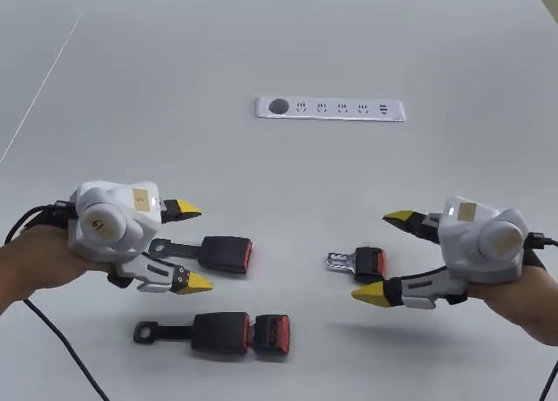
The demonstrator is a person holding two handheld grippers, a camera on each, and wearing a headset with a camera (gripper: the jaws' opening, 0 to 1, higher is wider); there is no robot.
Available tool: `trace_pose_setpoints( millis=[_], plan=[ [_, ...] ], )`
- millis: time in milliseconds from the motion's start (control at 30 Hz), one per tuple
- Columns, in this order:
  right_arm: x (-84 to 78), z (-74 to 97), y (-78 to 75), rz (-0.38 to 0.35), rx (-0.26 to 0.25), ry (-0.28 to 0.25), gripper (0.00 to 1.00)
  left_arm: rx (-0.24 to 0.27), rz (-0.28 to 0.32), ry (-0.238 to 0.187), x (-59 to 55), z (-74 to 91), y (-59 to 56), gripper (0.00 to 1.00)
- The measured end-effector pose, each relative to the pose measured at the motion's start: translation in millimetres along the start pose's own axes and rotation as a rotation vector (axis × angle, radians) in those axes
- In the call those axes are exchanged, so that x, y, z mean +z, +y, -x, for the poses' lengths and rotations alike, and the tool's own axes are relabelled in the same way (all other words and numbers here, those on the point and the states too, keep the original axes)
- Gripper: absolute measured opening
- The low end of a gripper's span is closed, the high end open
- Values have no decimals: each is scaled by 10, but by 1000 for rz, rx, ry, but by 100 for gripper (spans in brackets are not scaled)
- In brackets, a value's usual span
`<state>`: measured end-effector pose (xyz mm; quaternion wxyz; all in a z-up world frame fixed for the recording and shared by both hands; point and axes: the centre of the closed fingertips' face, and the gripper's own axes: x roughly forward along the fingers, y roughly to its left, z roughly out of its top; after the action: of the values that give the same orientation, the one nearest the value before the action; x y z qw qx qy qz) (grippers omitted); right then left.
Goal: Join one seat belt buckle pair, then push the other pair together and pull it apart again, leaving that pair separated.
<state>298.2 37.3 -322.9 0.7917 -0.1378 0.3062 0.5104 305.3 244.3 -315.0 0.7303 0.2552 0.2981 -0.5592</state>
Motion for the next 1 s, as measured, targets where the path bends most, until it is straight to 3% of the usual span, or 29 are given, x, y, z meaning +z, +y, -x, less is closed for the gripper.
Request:
trace_pose_setpoints(
  millis=[133,333,500,700,833,1000],
  plan=[
    [-58,-42,-44,4,22,18,82,-39,-39,41,-78,-87,-3,67],
    [-192,-108,-44,20,64,65,81,-78,-51,46,-122,-208,-3,64],
    [-238,-127,-52,15,66,84,79,-112,-69,66,-200,-310,1,61],
    [-302,-145,-51,22,86,106,68,-140,-97,78,-244,-405,25,57],
    [-299,-138,-56,48,87,110,54,-159,-114,83,-259,-408,5,47],
    [-403,-150,-66,94,94,161,48,-170,-113,80,-274,-417,12,44]
  ],
)
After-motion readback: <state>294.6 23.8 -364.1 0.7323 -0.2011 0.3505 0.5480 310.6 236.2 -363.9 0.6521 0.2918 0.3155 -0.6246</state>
